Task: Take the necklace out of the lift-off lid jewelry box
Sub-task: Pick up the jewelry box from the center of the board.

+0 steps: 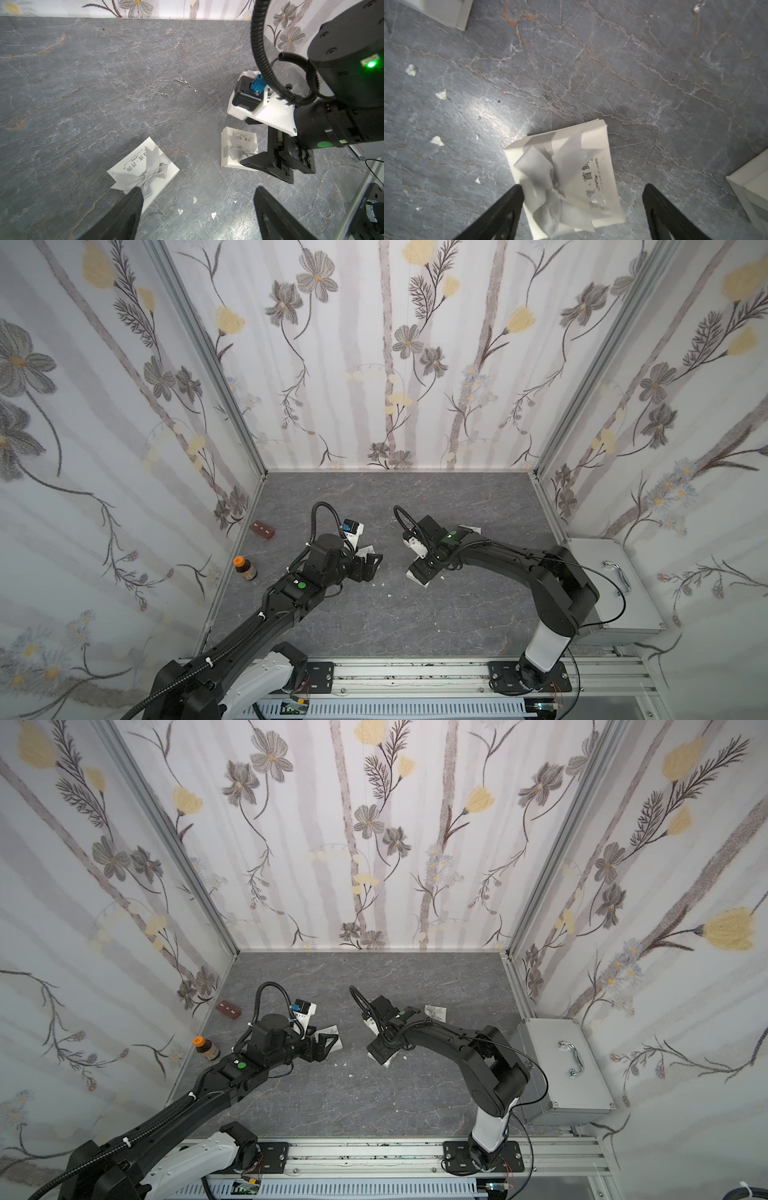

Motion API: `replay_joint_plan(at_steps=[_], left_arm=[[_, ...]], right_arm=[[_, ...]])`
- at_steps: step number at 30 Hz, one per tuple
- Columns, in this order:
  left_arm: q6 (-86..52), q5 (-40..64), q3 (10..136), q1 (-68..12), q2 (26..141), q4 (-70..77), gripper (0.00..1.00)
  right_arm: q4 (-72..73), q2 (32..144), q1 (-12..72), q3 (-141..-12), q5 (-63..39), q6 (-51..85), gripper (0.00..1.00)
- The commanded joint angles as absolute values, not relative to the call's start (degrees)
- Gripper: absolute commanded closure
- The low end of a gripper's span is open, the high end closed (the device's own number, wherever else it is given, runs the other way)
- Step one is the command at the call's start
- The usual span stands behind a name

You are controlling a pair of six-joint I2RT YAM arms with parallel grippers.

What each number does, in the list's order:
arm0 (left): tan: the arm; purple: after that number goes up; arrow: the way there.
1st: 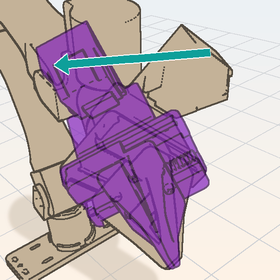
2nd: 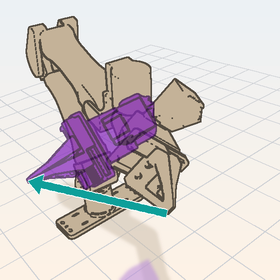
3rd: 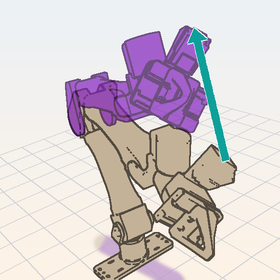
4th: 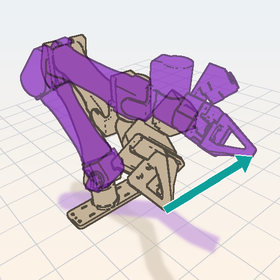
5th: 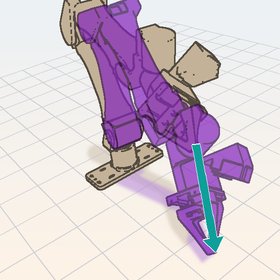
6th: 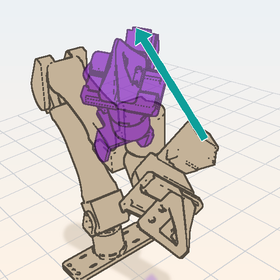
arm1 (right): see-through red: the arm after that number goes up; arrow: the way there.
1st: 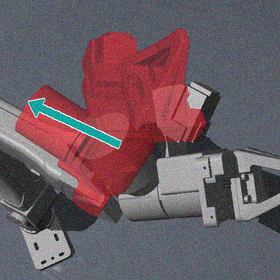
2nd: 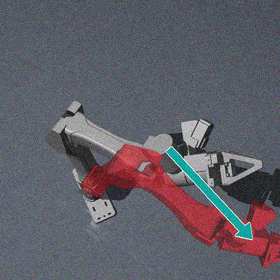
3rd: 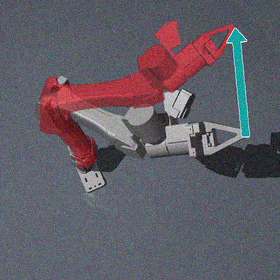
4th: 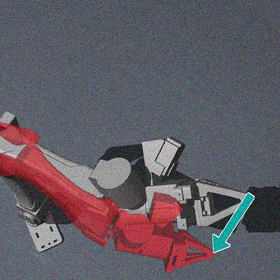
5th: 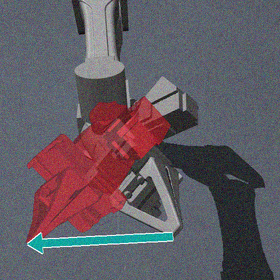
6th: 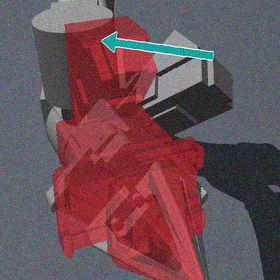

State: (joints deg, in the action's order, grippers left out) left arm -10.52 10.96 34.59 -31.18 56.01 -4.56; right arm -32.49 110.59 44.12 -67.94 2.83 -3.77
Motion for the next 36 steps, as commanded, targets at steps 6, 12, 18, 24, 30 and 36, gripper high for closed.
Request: replay_joint_plan(at_steps=[6, 12, 18, 24, 30, 36], left_arm=[[-9.9, 10.9, 34.6, -31.1, 56.5, -3.9, 0.15], [-9.9, 10.5, 34.1, -31.2, 55.5, -4.3, 0.15], [-9.9, 10.4, 34.0, -31.2, 55.6, -4.3, 0.15], [-9.6, 10.8, 34.0, -31.1, 56.4, -4.3, 0.15], [-9.7, 11.4, 33.8, -31.2, 56.5, -4.2, 0.15], [-9.6, 11.5, 33.6, -31.1, 56.3, -4.1, 0.15]], right_arm=[[-31.1, 112.8, 46.1, -68.6, 1.2, -5.7, 0.16], [-31.0, 112.1, 46.3, -68.2, 1.8, -4.3, 0.17], [-30.9, 111.9, 46.3, -68.4, 0.8, -1.2, 0.21], [-31.1, 111.6, 46.3, -68.1, 1.0, 0.3, 0.25], [-31.9, 111.7, 46.4, -68.6, 1.8, 1.8, 0.21], [-32.9, 112.8, 46.6, -69.6, 2.6, 3.9, 0.22]])
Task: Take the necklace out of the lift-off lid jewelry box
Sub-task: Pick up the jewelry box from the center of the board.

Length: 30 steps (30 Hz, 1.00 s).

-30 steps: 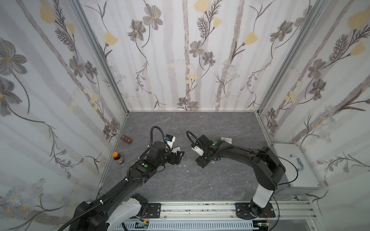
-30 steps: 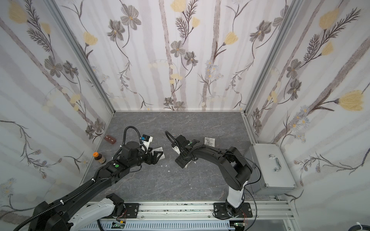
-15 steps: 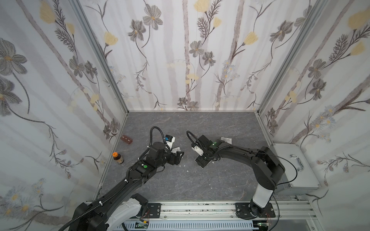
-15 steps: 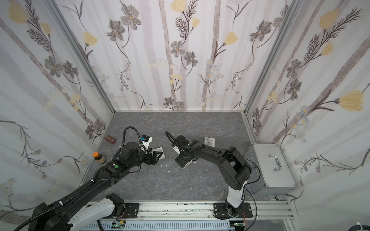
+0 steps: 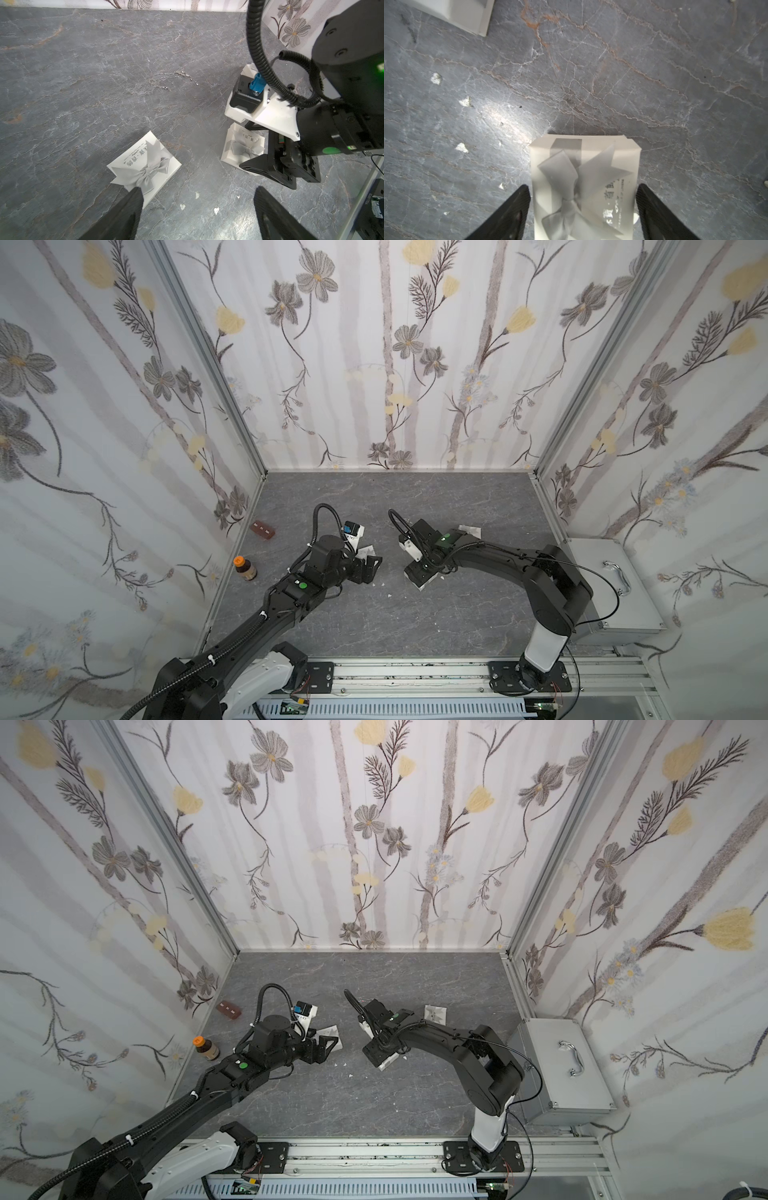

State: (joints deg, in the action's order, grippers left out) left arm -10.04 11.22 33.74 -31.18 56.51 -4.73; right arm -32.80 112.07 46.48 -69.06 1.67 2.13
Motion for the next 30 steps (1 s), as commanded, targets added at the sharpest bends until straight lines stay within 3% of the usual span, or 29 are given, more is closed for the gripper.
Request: replay_joint_plan(at_steps=[1, 22, 30], left_arm=[[-9.7, 11.5, 33.6, -31.2, 56.3, -4.1, 0.15], [-9.6, 11.8, 33.6, -31.2, 55.8, -4.6, 0.15], [-9.8, 12.3, 33.6, -31.2, 56.0, -4.3, 0.15]], right_arm=[[-32.9, 112.8, 46.6, -69.6, 2.6, 4.1, 0.23], [-34.2, 113.9, 46.6, -70.4, 2.9, 6.4, 0.25], [-33.7, 112.7, 46.2, -70.1, 1.8, 6.8, 0.33]])
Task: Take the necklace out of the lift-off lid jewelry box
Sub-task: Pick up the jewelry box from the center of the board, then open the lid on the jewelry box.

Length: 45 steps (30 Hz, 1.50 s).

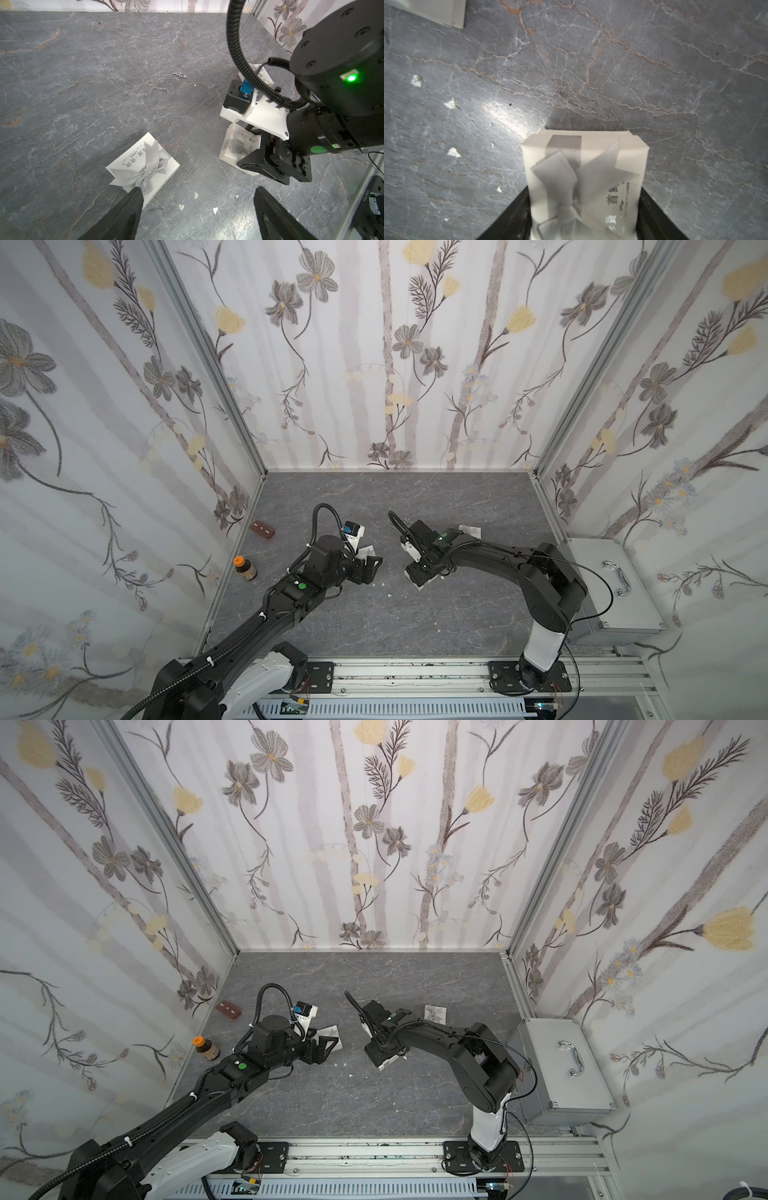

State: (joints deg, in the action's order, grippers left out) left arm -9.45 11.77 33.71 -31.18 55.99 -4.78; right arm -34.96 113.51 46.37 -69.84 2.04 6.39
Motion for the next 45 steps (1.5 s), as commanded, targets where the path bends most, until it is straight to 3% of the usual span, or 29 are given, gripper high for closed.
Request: replay_joint_plan(at_steps=[1, 9, 21, 30, 45], left_arm=[[-9.8, 12.5, 33.7, -31.2, 56.1, -4.3, 0.15], [-12.0, 25.5, 33.4, -31.2, 57.8, 1.9, 0.12], [-20.1, 40.4, 32.2, -31.1, 59.2, 22.6, 0.07], [-34.5, 45.9, 33.1, -31.2, 67.2, 44.0, 0.06], [-40.3, 52.2, 32.3, -31.2, 68.8, 56.7, 0.00]], right_arm=[[-33.6, 112.2, 46.1, -70.0, 1.4, 6.8, 0.34], [-27.1, 101.0, 40.3, -64.3, -12.4, 6.4, 0.35], [-10.7, 78.0, 33.0, -54.0, -35.5, 7.7, 0.35], [-1.8, 73.7, 32.6, -51.4, -45.8, 11.2, 0.35], [9.4, 71.8, 32.0, -48.5, -55.5, 16.7, 0.35]])
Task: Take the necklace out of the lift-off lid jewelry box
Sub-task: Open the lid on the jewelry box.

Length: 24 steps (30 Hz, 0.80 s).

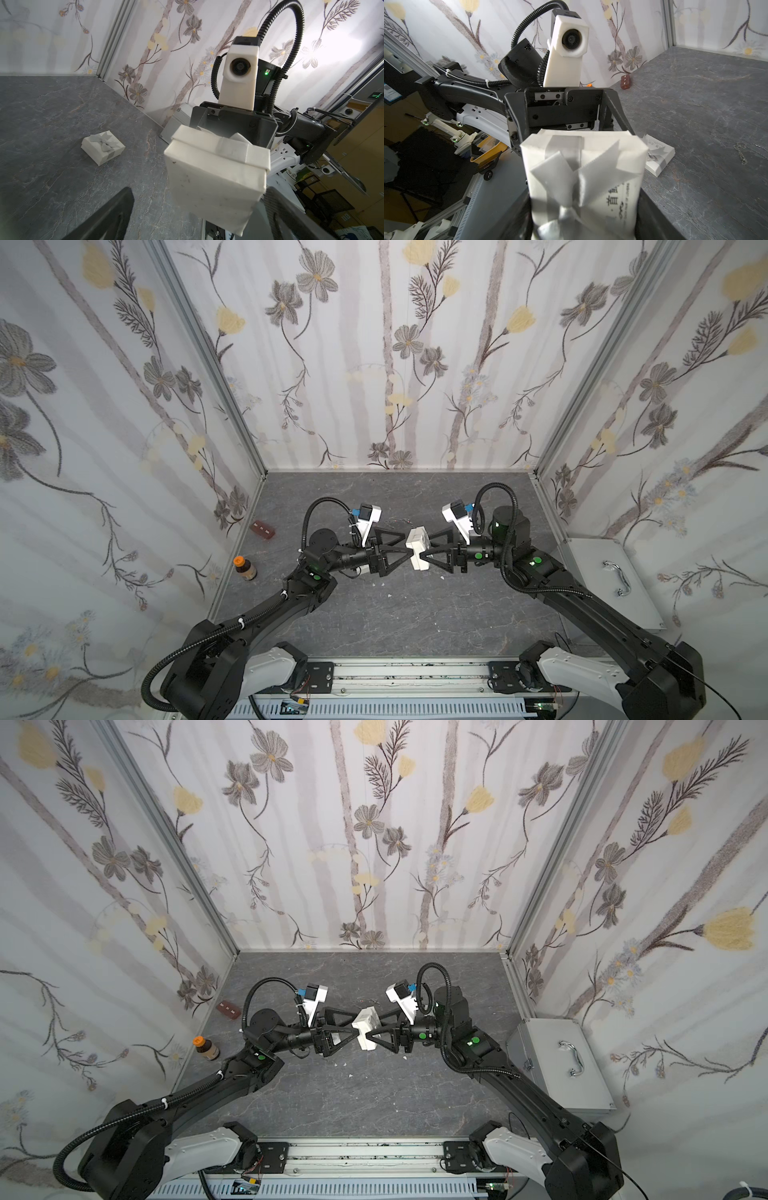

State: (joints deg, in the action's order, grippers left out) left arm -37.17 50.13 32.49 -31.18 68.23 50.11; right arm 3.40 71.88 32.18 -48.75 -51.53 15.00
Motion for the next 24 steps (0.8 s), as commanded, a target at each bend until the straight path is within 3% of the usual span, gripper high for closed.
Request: replay_joint_plan(at_steps=[1, 14, 24], left_arm=[[-40.7, 52.1, 32.4, -31.2, 69.1, 57.1, 0.00], [-44.7, 55.9, 32.9, -31.3, 70.5, 63.4, 0.02], [-46.8, 57.7, 33.0, -31.4, 71.4, 67.7, 0.12]], right_arm=[[10.0, 71.8, 32.0, -48.4, -55.9, 17.0, 0.35], [17.5, 73.0, 32.0, -47.2, -60.1, 21.5, 0.35], [19.8, 74.2, 32.0, -47.1, -60.5, 22.7, 0.35]])
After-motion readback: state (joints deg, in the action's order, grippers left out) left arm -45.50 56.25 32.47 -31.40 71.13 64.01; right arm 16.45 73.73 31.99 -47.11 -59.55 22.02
